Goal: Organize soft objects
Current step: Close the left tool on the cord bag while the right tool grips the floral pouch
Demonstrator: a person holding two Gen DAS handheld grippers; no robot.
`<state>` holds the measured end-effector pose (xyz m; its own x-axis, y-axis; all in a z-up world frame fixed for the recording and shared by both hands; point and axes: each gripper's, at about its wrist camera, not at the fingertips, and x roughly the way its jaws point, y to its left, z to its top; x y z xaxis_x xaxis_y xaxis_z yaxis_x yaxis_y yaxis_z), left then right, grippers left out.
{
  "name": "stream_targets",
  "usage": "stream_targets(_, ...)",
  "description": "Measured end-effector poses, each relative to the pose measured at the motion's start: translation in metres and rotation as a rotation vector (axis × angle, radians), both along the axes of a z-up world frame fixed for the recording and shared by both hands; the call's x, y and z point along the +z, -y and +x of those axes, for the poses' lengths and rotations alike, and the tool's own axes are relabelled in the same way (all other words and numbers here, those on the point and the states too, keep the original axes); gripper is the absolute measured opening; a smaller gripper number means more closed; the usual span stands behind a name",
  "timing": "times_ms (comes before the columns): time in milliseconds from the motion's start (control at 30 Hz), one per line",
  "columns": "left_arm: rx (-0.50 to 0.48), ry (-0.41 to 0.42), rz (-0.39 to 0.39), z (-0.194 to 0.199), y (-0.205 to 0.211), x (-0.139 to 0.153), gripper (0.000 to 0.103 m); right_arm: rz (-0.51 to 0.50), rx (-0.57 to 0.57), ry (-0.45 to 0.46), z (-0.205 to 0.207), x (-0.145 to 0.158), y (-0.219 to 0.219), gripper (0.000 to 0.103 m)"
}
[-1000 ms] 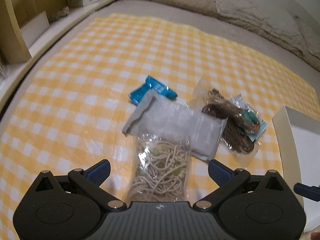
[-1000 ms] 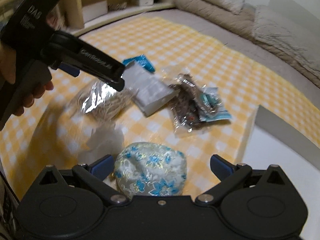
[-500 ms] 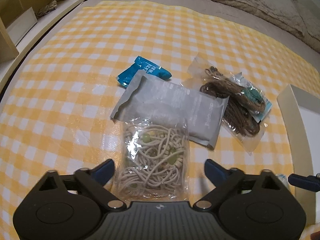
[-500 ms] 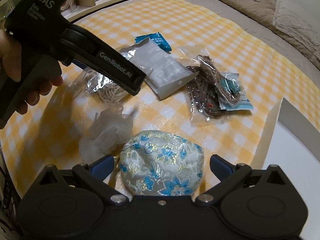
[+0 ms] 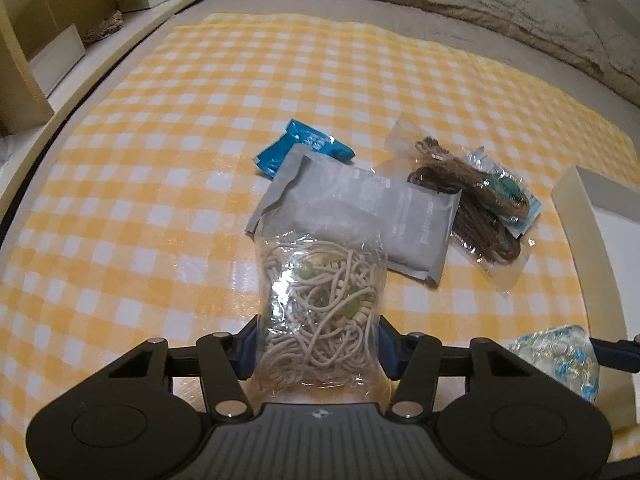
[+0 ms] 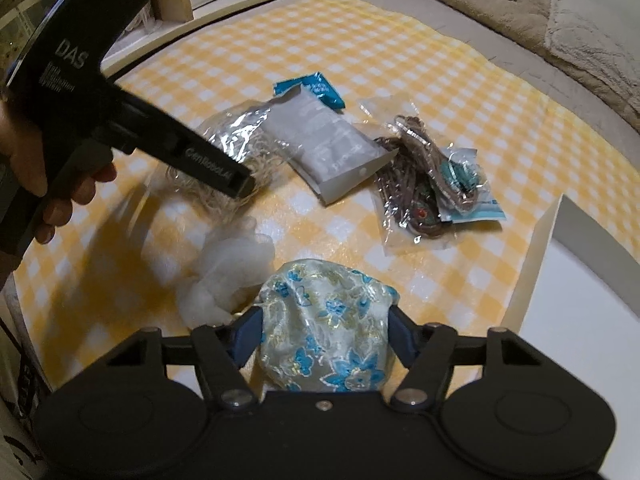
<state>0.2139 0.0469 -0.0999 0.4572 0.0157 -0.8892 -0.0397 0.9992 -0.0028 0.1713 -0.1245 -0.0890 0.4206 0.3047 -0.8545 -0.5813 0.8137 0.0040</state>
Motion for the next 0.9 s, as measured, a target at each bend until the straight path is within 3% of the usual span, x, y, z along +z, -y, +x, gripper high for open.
stream_targets(500,0.023,0.199,-0.07,-0.032,-0.002,0.062,0.055,0.095,-0.106,0.15,-0.01,0.047,0.016,0.062)
stream_targets(900,-0.036,0.266,-0.136,-0.022,0.047,0.084,0.055,0.187,-0.315,0.229,-0.005,0.075,0.074,0.062)
